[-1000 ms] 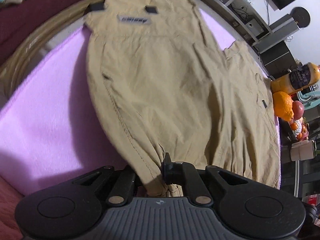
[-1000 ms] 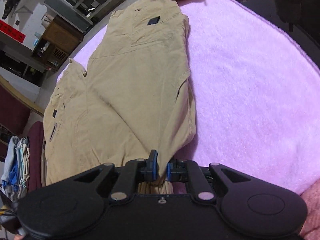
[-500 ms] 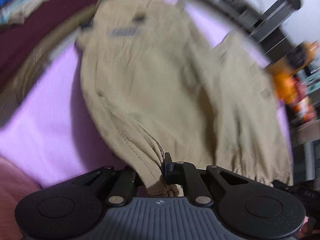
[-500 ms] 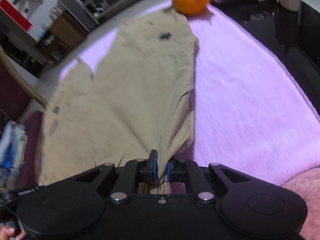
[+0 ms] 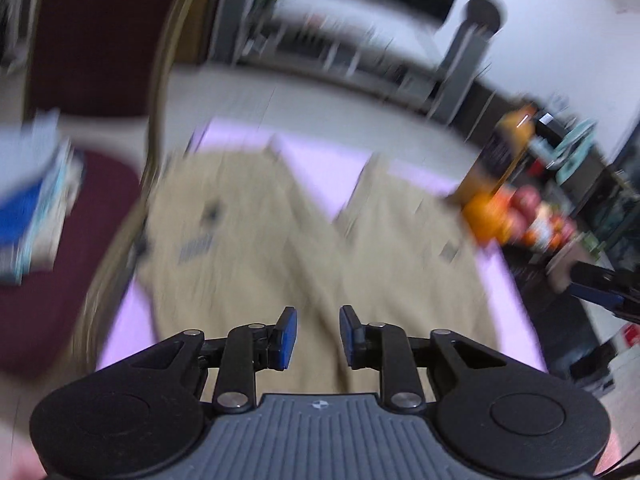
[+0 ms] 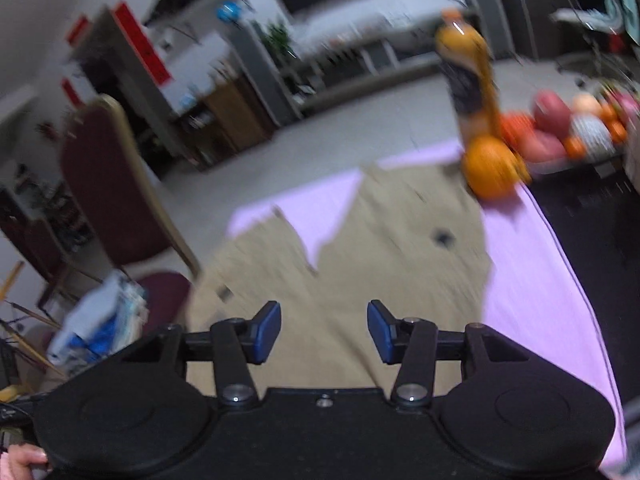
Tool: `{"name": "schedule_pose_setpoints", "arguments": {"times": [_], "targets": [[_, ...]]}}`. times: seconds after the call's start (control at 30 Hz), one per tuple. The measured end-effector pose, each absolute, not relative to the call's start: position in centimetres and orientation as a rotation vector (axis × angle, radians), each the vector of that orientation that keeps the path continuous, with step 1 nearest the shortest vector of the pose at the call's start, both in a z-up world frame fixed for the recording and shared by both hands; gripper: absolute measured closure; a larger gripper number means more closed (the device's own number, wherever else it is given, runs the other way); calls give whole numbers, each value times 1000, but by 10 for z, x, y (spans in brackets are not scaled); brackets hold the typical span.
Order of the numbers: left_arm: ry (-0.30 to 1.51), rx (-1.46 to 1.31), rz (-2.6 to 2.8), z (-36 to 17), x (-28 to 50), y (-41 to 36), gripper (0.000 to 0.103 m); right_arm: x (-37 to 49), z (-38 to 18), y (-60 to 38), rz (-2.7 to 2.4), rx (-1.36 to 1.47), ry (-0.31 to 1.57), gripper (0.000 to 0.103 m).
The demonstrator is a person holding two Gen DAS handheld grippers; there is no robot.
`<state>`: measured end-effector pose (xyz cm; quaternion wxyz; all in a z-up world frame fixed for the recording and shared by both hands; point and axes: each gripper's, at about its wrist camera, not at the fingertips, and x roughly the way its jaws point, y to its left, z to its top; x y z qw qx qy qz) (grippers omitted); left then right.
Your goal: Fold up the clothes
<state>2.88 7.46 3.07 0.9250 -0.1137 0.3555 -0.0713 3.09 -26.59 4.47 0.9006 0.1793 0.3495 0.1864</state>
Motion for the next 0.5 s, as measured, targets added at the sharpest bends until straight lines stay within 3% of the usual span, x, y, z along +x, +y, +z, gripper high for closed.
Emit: {"name": "schedule_pose_setpoints", "arguments": {"times": [0.1,0.13,0.17,0.2,0.27,0.5], "targets": [[699,-204,-178,39,54,68,79,54,60,-259,433,414,646,61],[704,-191,-186,33,65,66,80,64,59,-258,447,433,632,67],[715,-180,-195,25,76,64,80,75,52,-258,455,458,633,81],[731,-170,-204,14,88,62,81,86,44,-258,461,481,636,85],[782,-155,-222,-17,107,60,91,108,15,-260,453,510,667,85],[931,-277,-275,-118,129,57,96,143,-124,-283,335,675,951,82]]}}
